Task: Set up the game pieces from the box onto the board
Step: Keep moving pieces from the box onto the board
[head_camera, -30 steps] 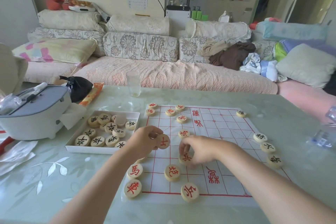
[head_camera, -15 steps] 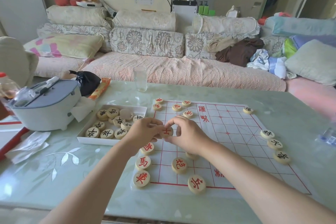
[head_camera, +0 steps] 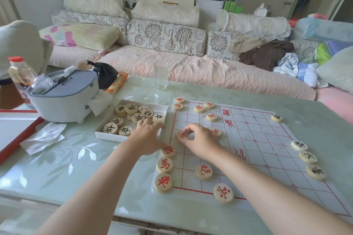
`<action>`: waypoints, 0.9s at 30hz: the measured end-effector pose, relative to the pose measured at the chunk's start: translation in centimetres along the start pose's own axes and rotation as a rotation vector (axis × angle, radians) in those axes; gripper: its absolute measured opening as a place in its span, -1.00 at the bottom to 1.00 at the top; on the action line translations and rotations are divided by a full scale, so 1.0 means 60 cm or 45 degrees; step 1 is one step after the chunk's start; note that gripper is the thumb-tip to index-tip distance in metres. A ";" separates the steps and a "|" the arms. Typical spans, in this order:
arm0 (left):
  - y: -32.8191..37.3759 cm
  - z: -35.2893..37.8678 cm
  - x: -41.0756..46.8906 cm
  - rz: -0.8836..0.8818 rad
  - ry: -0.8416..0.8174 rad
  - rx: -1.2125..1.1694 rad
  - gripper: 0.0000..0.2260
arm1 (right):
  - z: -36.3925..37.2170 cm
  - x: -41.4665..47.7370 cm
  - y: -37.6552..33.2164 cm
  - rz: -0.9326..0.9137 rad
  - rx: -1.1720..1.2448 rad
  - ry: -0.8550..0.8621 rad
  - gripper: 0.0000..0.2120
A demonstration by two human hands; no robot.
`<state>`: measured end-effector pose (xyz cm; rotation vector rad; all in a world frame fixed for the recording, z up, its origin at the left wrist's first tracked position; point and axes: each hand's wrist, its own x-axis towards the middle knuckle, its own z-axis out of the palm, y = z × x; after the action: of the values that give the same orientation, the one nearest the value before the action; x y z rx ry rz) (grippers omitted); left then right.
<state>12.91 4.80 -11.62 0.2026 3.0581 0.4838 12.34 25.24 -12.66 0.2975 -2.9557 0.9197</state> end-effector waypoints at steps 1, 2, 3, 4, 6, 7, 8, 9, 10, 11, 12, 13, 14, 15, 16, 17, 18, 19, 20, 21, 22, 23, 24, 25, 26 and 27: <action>-0.002 0.000 0.000 0.001 -0.003 -0.017 -0.38 | 0.007 0.006 -0.005 0.010 0.015 -0.004 -0.74; -0.004 -0.001 0.000 0.000 -0.004 -0.036 -0.35 | 0.013 0.012 -0.010 0.010 0.019 -0.011 -0.73; -0.007 -0.001 0.000 -0.003 -0.005 -0.053 -0.31 | 0.019 0.017 -0.016 0.003 0.009 -0.023 -0.71; -0.010 0.000 0.001 -0.005 -0.005 -0.066 -0.28 | 0.023 0.020 -0.021 -0.008 -0.013 -0.036 -0.71; -0.016 -0.001 0.005 -0.009 0.009 -0.073 -0.27 | 0.030 0.027 -0.029 -0.038 -0.069 -0.061 -0.71; -0.019 -0.003 0.008 -0.015 0.024 -0.068 -0.30 | 0.032 0.030 -0.031 -0.053 -0.097 -0.072 -0.72; -0.024 -0.005 0.012 -0.023 0.047 -0.060 -0.36 | 0.032 0.033 -0.033 -0.064 -0.121 -0.082 -0.73; -0.030 -0.008 0.017 -0.032 0.073 -0.062 -0.42 | 0.031 0.037 -0.034 -0.067 -0.137 -0.086 -0.74; -0.037 -0.012 0.020 -0.045 0.094 -0.076 -0.48 | 0.030 0.041 -0.035 -0.071 -0.152 -0.085 -0.75; -0.045 -0.014 0.025 -0.052 0.120 -0.100 -0.54 | 0.028 0.045 -0.038 -0.080 -0.172 -0.082 -0.76; -0.054 -0.017 0.028 -0.053 0.149 -0.118 -0.57 | 0.027 0.050 -0.042 -0.098 -0.191 -0.081 -0.78; -0.063 -0.020 0.031 -0.057 0.174 -0.124 -0.59 | 0.026 0.055 -0.047 -0.121 -0.206 -0.080 -0.79; -0.069 -0.023 0.032 -0.069 0.199 -0.111 -0.60 | 0.024 0.061 -0.055 -0.150 -0.213 -0.072 -0.81; -0.075 -0.026 0.033 -0.090 0.224 -0.086 -0.60 | 0.024 0.069 -0.064 -0.179 -0.216 -0.059 -0.82; -0.081 -0.028 0.033 -0.112 0.247 -0.055 -0.61 | 0.025 0.077 -0.075 -0.206 -0.216 -0.045 -0.83; -0.086 -0.030 0.033 -0.131 0.267 -0.025 -0.62 | 0.027 0.087 -0.086 -0.227 -0.216 -0.037 -0.85; -0.091 -0.031 0.033 -0.145 0.277 0.002 -0.62 | 0.029 0.097 -0.098 -0.247 -0.217 -0.036 -0.87; -0.096 -0.031 0.032 -0.151 0.272 0.019 -0.61 | 0.032 0.108 -0.109 -0.262 -0.220 -0.040 -0.88; -0.100 -0.031 0.032 -0.152 0.257 0.027 -0.60 | 0.035 0.119 -0.119 -0.272 -0.228 -0.049 -0.87; -0.104 -0.030 0.032 -0.154 0.235 0.027 -0.60 | 0.039 0.131 -0.128 -0.272 -0.240 -0.062 -0.86; -0.107 -0.029 0.031 -0.159 0.220 0.022 -0.61 | 0.043 0.144 -0.136 -0.271 -0.255 -0.074 -0.83; -0.110 -0.029 0.031 -0.167 0.216 0.017 -0.61 | 0.047 0.157 -0.143 -0.268 -0.278 -0.087 -0.78; -0.112 -0.029 0.031 -0.172 0.218 0.021 -0.62 | 0.052 0.170 -0.149 -0.266 -0.312 -0.100 -0.72; -0.115 -0.030 0.032 -0.173 0.217 0.029 -0.62 | 0.057 0.184 -0.154 -0.260 -0.360 -0.120 -0.66; -0.119 -0.030 0.033 -0.174 0.208 0.034 -0.62 | 0.062 0.197 -0.159 -0.253 -0.416 -0.144 -0.61; -0.123 -0.029 0.035 -0.178 0.192 0.028 -0.63 | 0.068 0.208 -0.163 -0.239 -0.468 -0.174 -0.55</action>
<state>9.83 -2.39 -12.28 -0.0492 3.1954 0.4777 2.05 12.89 -9.46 0.6274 -3.0675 0.3382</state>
